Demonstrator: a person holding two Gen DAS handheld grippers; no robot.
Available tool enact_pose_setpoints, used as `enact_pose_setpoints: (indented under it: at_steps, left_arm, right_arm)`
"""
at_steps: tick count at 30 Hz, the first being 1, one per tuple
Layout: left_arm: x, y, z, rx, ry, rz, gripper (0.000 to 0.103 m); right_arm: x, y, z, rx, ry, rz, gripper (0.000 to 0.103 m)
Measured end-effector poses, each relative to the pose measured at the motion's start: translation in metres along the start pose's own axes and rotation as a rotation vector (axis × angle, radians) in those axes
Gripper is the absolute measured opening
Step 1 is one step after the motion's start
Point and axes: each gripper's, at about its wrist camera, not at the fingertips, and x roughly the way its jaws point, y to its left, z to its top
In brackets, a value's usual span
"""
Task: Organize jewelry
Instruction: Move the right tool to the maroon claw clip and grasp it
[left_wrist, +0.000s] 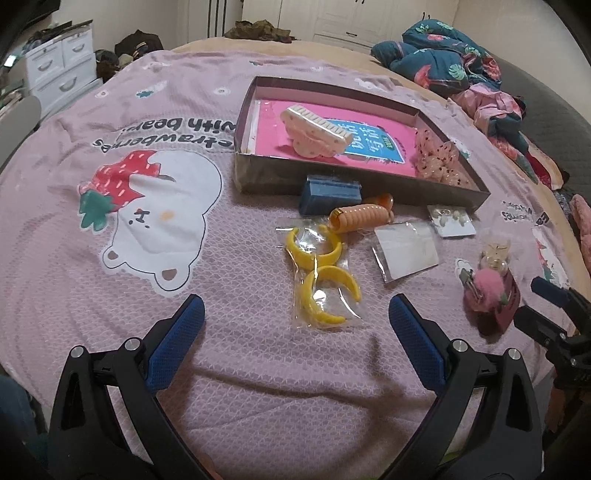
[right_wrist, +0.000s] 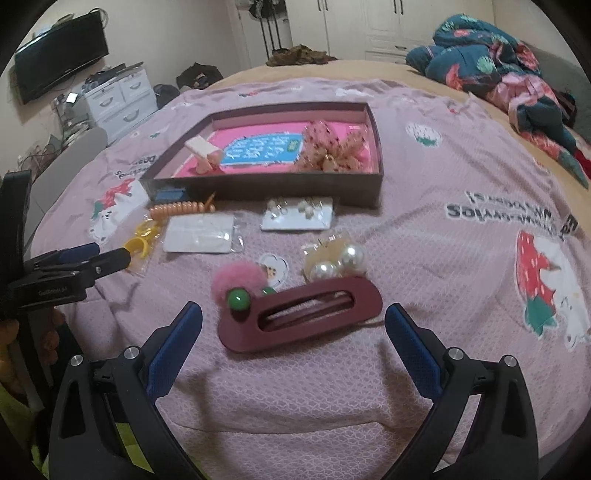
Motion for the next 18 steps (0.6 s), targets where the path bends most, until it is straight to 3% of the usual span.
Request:
enact_pose_setpoints:
  at_steps: [6, 12, 18]
  left_arm:
    - [0.011, -0.006, 0.000, 0.020, 0.025, 0.002, 0.082]
    - [0.016, -0.008, 0.001, 0.020, 0.029, 0.007, 0.081]
    - [0.024, -0.010, 0.006, 0.025, 0.032, 0.025, 0.081]
  right_arm:
    - [0.011, -0.007, -0.010, 0.012, 0.041, -0.005, 0.099]
    - [0.019, -0.014, -0.005, 0.016, 0.027, -0.012, 0.099]
    - [0.024, -0.015, -0.002, 0.023, 0.032, 0.052, 0.099]
